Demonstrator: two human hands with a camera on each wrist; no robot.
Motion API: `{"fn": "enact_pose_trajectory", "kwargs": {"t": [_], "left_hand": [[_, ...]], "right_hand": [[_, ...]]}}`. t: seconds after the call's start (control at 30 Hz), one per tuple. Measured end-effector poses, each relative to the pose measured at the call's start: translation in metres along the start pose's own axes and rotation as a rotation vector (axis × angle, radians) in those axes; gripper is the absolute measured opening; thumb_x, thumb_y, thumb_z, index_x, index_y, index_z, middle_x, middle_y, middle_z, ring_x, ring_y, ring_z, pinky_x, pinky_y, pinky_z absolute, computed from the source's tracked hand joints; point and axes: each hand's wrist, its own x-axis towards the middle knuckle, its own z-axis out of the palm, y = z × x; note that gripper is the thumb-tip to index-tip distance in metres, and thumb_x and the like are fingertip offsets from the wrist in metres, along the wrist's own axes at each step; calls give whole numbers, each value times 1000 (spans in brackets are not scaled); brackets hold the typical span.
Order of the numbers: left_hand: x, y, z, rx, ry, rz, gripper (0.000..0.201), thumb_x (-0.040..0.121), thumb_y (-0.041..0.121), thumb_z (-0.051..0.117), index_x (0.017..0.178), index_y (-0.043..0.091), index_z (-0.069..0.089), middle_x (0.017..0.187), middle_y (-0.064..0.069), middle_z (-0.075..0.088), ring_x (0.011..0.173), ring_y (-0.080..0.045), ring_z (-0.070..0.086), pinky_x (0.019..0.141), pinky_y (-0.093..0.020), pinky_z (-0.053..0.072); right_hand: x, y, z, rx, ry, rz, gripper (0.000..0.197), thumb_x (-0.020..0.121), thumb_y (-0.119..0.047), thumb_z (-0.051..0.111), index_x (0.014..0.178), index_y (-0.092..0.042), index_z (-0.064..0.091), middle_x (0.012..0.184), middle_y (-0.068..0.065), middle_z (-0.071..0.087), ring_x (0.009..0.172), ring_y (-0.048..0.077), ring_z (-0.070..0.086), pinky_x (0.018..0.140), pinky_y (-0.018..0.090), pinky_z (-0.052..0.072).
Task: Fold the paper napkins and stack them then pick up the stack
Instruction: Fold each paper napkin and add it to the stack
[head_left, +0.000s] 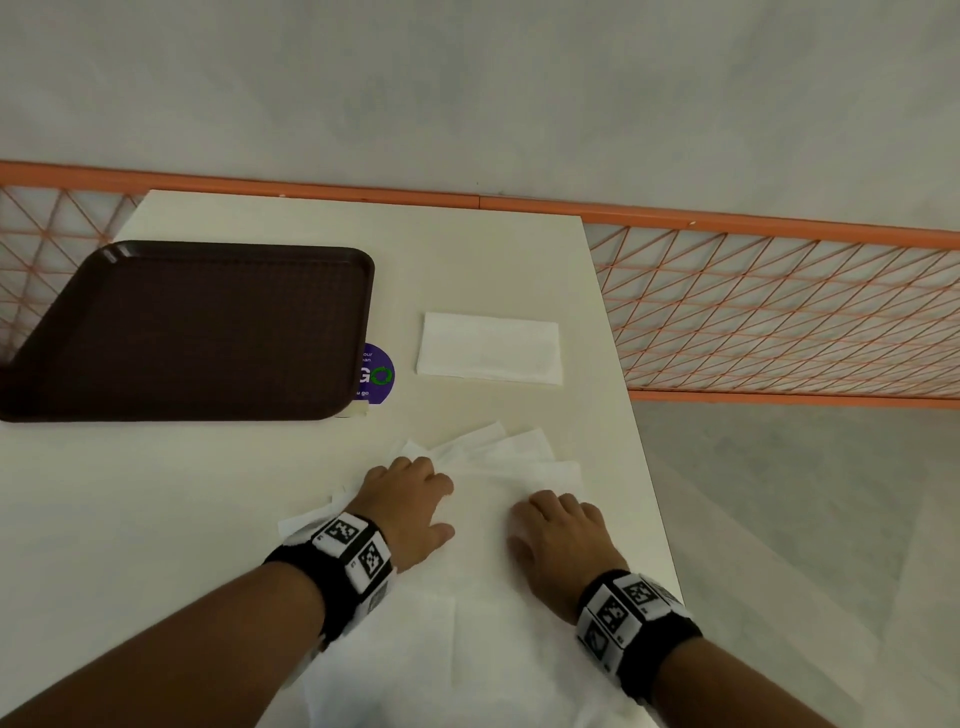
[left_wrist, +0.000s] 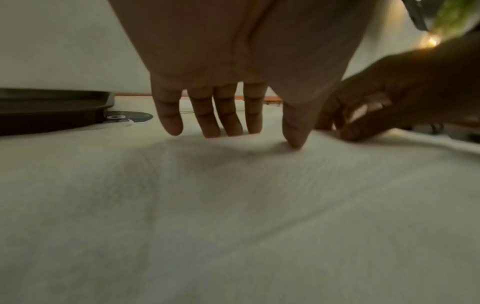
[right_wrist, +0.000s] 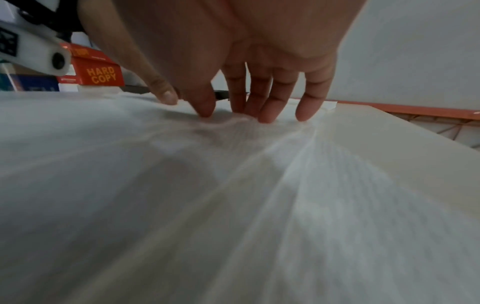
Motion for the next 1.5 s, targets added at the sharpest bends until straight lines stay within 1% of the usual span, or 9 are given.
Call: {"fn": "enact_pose_trajectory", "kwargs": {"t": [0.1,0.4,0.53,0.67,0.83,0.93,1.07,1.3,1.5], "left_hand": [[7,5,-8,-37,-35,-41,50,88,48,56,132,28,44,134,4,40,125,-19,36,105,-37,32],[10,22,-9,-22,-71,-3,54,90,24,57,140,29,38,140,2,34,130,-22,33,107,-38,32],[12,22,-6,-158,-86,-43,54,85,30,62,136,34,43,139,6,34,129,-20,31,106,-42,33],[16,25,-7,-179,-89,-75,42,83,38,66,123,36,54,134,8,37,128,-18,33,108,-46,27],[17,16,-14,-157,-52,-56,29,89,41,59,114,28,62,128,5,48,122,-20,44,109,-43,26],[14,2,-22,-360,-58,-61,29,89,39,59,113,23,63,116,1,61,109,-20,56,98,-34,43],[18,-15,-31,-690,21,-104,7,83,28,70,85,22,68,89,3,70,87,-17,66,79,-28,51],[42,-22,-42,-1450,159,-362,9,87,13,68,95,11,70,101,-15,72,97,-32,69,91,-48,54],[69,-27,-45,-1483,192,-479,12,89,15,66,94,5,70,98,-16,73,92,-31,70,86,-47,56]], "right_hand": [[10,-2,-15,48,-106,47,39,93,-47,41,122,-21,47,121,-1,51,110,24,47,95,40,36],[36,-5,-40,189,-360,203,24,81,-43,67,91,-29,50,111,-4,58,107,21,52,93,36,36],[35,-5,-42,275,-345,193,18,82,-29,64,92,-27,50,101,-5,59,94,21,57,80,29,40],[31,-3,-42,407,-285,170,27,82,-23,64,107,-25,54,98,-9,55,98,18,59,84,29,49],[26,9,-47,681,-164,163,9,80,-21,71,77,-25,64,75,-9,59,69,7,54,60,16,41],[24,23,-51,932,-31,228,17,80,-18,73,68,-23,62,67,-8,61,59,6,54,56,19,45],[37,43,-54,1114,114,375,18,81,-20,73,67,-27,65,72,-1,65,65,16,57,63,30,49],[72,59,-67,1412,243,522,3,88,-15,67,90,-13,67,77,7,68,65,23,62,50,27,47],[104,73,-63,1479,195,556,6,90,-10,63,94,-10,67,92,15,71,82,30,66,78,47,54]]}}
